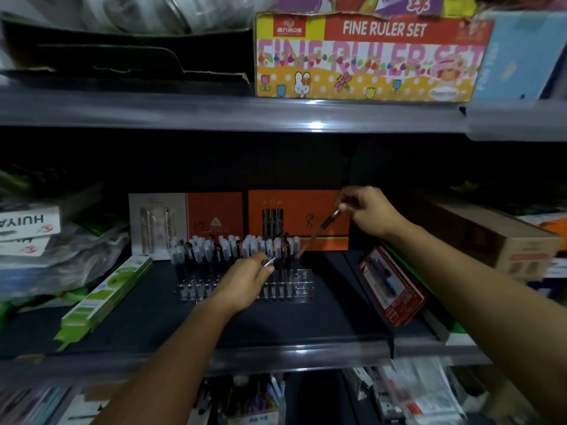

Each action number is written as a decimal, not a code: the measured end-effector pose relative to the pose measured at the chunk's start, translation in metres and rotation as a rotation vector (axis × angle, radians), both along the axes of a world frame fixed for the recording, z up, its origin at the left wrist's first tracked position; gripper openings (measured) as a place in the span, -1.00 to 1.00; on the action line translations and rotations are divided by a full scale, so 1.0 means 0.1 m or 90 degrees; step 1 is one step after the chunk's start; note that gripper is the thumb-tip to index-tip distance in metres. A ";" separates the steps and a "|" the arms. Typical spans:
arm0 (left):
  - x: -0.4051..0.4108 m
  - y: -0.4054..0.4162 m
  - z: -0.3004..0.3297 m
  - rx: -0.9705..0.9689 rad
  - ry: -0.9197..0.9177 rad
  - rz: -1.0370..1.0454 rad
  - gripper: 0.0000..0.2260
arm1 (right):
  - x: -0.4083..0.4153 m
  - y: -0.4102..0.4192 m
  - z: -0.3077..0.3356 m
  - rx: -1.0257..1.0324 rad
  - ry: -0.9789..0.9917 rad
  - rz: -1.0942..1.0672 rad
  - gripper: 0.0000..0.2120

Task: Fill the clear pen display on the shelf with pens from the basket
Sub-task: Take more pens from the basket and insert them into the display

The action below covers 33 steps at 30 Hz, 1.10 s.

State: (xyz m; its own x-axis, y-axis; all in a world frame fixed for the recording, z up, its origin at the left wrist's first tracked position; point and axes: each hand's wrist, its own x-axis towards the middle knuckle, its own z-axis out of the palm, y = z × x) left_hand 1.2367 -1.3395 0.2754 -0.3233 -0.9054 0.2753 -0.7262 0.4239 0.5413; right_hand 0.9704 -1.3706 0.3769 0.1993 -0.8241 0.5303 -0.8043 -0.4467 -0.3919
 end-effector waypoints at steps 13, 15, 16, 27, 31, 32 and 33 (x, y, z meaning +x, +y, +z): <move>-0.05 -0.05 0.01 -0.024 0.020 -0.041 -0.91 | 0.34 -0.15 -0.24 -0.036 0.187 0.025 -0.82; -0.05 -0.07 0.00 -0.022 0.027 -0.040 -0.93 | 0.39 -0.18 -0.28 -0.032 0.212 0.033 -0.85; -0.05 -0.09 -0.01 -0.022 0.028 -0.039 -0.90 | 0.41 -0.20 -0.29 -0.027 0.223 0.035 -0.85; -0.06 -0.13 -0.07 -0.010 0.051 -0.023 -0.80 | 0.62 -0.29 -0.42 0.108 0.287 0.054 -0.82; -0.05 -0.11 -0.08 0.006 0.037 -0.021 -0.83 | 0.67 -0.34 -0.49 0.145 0.275 0.058 -0.74; -0.04 -0.11 -0.08 0.009 0.030 -0.021 -0.85 | 0.69 -0.34 -0.49 0.147 0.269 0.061 -0.73; -0.03 -0.11 -0.09 0.012 0.030 -0.021 -0.87 | 0.70 -0.34 -0.48 0.147 0.263 0.065 -0.75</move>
State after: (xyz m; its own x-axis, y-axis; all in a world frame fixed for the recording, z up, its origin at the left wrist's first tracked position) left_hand 1.2336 -1.3509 0.2666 -0.3397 -0.8996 0.2744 -0.6860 0.4365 0.5821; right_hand 1.0406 -1.4050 0.3290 0.4410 -0.8761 0.1950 -0.8697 -0.4708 -0.1480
